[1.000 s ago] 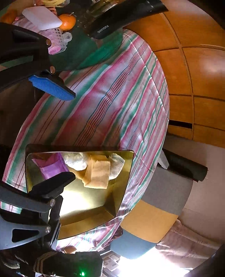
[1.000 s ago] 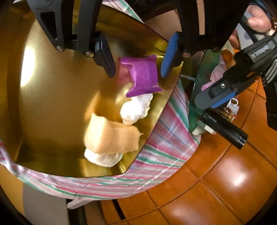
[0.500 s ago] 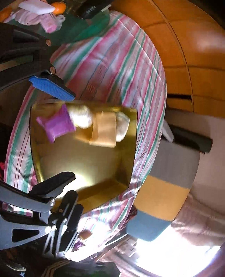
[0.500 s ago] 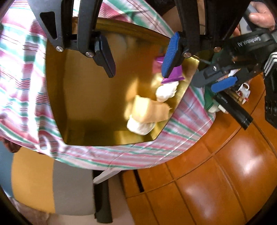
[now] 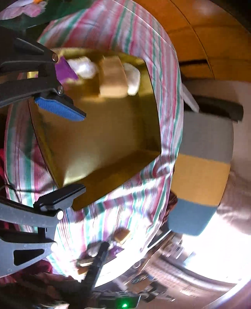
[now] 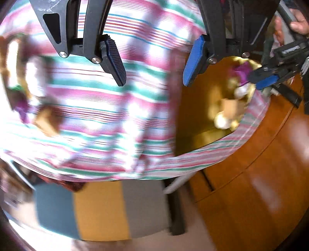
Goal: Organize objects
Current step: 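Move both tools from the tray back to the pile, then grasp a second yellow sponge with the left tool, then grasp the WEIDAN cracker packet with the right tool while left holds the sponge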
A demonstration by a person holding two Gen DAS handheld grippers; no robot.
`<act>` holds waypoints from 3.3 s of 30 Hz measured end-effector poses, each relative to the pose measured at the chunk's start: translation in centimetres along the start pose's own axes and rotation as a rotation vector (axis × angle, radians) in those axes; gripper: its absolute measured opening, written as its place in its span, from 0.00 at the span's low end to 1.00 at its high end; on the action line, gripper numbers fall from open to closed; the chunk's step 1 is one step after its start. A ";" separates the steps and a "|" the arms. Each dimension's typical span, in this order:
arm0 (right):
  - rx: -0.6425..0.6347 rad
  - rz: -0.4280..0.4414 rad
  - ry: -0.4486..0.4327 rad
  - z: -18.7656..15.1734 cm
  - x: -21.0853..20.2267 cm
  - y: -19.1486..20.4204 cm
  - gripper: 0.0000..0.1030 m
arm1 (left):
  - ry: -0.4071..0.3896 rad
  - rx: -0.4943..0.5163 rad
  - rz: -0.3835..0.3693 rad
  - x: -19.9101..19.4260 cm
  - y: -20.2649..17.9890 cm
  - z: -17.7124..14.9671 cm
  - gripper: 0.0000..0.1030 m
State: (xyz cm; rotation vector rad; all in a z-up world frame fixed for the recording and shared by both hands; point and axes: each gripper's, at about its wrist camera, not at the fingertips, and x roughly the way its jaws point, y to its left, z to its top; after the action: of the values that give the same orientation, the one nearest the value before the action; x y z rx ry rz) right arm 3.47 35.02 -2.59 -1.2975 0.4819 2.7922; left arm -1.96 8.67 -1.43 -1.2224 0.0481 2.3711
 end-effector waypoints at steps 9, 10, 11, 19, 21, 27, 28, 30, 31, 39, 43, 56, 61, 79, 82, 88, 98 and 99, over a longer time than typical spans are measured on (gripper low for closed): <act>0.273 -0.244 -0.123 0.9 -7.0 -15.7 0.68 | 0.038 0.155 -0.085 2.1 -6.6 1.7 0.64; 0.304 -0.269 -0.140 0.7 -7.7 -17.3 0.69 | 0.050 0.180 -0.094 2.7 -7.6 1.9 0.64; 0.326 -0.286 -0.152 0.6 -8.2 -18.5 0.69 | 0.058 0.194 -0.100 3.1 -8.3 2.0 0.64; 0.638 -0.280 -0.257 -1.7 -10.6 -26.2 0.69 | 0.147 0.305 -0.198 7.1 -15.8 2.7 0.60; 0.668 -0.275 -0.275 -1.9 -11.0 -26.9 0.69 | 0.159 0.333 -0.210 8.1 -17.8 3.0 0.60; 0.753 -0.196 -0.294 -2.6 -11.3 -28.1 0.70 | 0.189 0.417 -0.200 11.6 -22.9 4.6 0.60; 0.756 -0.186 -0.292 -2.6 -11.1 -28.0 0.71 | 0.196 0.438 -0.196 12.5 -23.9 5.1 0.60; 0.752 -0.165 -0.285 -2.6 -10.9 -27.9 0.71 | 0.209 0.452 -0.195 13.7 -25.0 5.8 0.60; 0.748 -0.157 -0.282 -2.6 -10.8 -27.9 0.71 | 0.222 0.448 -0.204 14.5 -25.6 6.3 0.60; 0.774 -0.093 -0.288 -2.8 -10.6 -28.2 0.74 | 0.193 0.585 -0.194 18.9 -30.0 9.0 0.81; 0.804 -0.068 -0.296 -3.1 -10.7 -28.7 0.75 | 0.204 0.721 -0.153 21.8 -31.9 9.7 0.81; 0.888 -0.069 -0.313 -3.8 -10.7 -30.2 0.77 | 0.270 0.593 -0.268 25.4 -30.1 9.4 0.65; 0.905 -0.090 -0.329 -4.1 -11.1 -30.6 0.77 | 0.233 0.516 -0.220 21.7 -26.7 6.2 0.65; 0.813 -0.154 -0.222 -3.1 -9.1 -29.5 0.77 | 0.089 0.461 -0.199 12.1 -20.5 -4.9 0.65; 0.778 -0.173 -0.196 -2.9 -8.7 -28.9 0.77 | 0.061 0.486 -0.197 12.4 -20.4 -5.3 0.65; 0.689 -0.217 -0.149 -2.3 -7.9 -27.7 0.75 | 0.034 0.495 -0.199 12.7 -20.7 -5.3 0.65; 0.564 -0.277 -0.090 -1.5 -6.6 -25.8 0.68 | 0.008 0.498 -0.217 12.5 -20.2 -5.7 0.65; 0.559 -0.271 -0.076 -1.5 -6.4 -25.5 0.63 | 0.006 0.498 -0.219 12.4 -20.2 -5.8 0.65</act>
State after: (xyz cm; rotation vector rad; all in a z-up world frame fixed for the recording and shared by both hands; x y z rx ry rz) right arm 12.65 59.58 -5.47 -1.0327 0.9184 2.2407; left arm 4.80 30.08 -10.98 -0.9388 0.4538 1.9999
